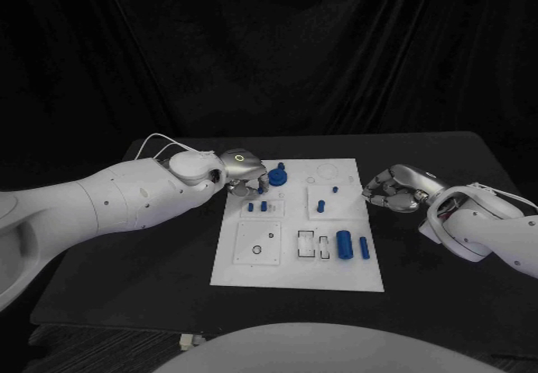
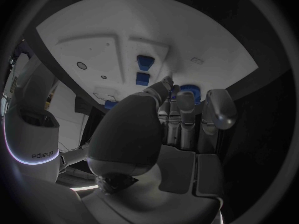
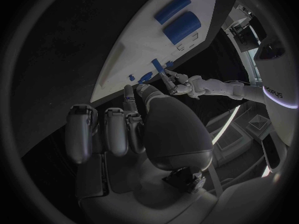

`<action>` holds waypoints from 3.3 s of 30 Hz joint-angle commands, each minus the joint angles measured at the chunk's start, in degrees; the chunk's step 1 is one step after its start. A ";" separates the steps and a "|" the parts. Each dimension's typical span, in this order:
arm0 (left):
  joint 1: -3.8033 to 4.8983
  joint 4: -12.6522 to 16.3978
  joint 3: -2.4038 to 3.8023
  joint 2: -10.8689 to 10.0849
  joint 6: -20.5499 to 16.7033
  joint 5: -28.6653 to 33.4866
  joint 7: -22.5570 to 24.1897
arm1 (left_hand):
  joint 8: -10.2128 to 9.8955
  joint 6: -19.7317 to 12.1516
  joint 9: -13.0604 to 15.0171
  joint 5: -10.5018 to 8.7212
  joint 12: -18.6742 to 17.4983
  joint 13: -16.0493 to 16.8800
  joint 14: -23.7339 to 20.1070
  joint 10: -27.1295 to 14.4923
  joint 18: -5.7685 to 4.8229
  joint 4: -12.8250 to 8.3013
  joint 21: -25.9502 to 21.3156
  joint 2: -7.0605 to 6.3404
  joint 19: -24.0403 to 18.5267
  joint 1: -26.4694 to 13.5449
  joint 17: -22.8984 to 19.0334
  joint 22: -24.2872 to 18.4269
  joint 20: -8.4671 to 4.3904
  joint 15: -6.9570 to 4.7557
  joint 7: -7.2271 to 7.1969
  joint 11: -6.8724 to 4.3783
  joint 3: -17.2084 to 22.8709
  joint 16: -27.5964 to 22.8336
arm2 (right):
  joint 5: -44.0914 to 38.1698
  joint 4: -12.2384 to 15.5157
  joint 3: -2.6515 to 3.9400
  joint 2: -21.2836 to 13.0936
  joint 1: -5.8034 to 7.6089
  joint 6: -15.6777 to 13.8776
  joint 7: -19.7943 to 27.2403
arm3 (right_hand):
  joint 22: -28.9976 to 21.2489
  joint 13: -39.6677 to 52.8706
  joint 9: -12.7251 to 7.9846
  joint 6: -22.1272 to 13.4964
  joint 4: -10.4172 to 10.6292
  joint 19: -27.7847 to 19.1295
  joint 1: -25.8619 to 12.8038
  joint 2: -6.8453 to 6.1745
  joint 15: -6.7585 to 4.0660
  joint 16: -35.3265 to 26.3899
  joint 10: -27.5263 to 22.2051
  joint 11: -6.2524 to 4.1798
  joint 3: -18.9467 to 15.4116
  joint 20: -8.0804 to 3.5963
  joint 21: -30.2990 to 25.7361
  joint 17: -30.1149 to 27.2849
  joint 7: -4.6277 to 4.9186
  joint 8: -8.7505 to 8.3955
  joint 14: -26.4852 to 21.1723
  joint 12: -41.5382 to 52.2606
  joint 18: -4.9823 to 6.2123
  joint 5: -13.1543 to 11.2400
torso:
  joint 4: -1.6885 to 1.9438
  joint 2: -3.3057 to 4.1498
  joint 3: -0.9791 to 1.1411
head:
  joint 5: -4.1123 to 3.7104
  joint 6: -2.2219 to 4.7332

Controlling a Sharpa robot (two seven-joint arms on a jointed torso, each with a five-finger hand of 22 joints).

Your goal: Assemble the parts on the task board

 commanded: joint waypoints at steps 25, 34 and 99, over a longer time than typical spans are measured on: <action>-0.59 -1.04 0.05 1.26 0.28 -0.03 -0.68 | -0.28 0.22 -0.06 -0.04 -0.51 -0.14 -0.87 -0.11 0.26 0.18 -0.94 -0.12 -0.63 -0.04 -0.62 7.50 0.09 -0.03 -0.12 -0.18 0.33 -0.65 | -0.03 0.23 0.03 -0.36 -0.14 0.52 -1.04 | 12.11 15.10 0.12 -0.21 -0.34 1.84 0.66 0.15 0.18 -0.40 6.10 0.40 0.45 0.43 -0.41 -0.10 -0.14 -0.26 2.94 0.20 0.43 0.20 | 0.00 -0.02 -0.01 | -0.30 -0.01; -1.06 -1.77 0.05 1.54 1.05 -0.03 -0.79 | -0.10 0.63 0.02 0.00 -0.62 -0.17 -1.16 -0.07 0.30 0.16 -1.26 -0.02 -0.78 0.07 -1.02 7.44 0.10 -0.01 -0.14 -0.21 0.40 -0.90 | -0.03 0.31 0.03 -0.47 -0.14 0.63 -1.11 | 12.10 15.10 0.13 -0.19 -0.37 1.83 0.67 0.16 0.17 -0.42 6.10 0.40 0.47 0.42 -0.42 -0.14 -0.15 -0.25 2.94 0.20 0.43 0.20 | -0.01 0.02 -0.02 | -0.37 -0.01; -1.09 10.13 0.00 -18.25 24.93 93.55 17.59 | -3.35 -51.41 -11.27 3.89 -5.91 -6.20 -68.69 -63.57 3.06 12.30 -59.15 9.19 -74.37 -18.64 -40.43 -51.46 6.34 6.68 -6.03 -1.77 -30.70 -68.09 | -17.08 1.09 0.07 6.02 15.47 12.70 -11.63 | 10.57 -49.28 0.62 0.54 -1.45 -0.86 4.21 -6.12 1.32 -3.14 -26.63 1.65 5.58 1.36 -6.20 -6.96 0.68 -1.11 0.53 -57.13 1.56 -10.86 | 0.70 -0.77 -1.64 | -2.80 -0.01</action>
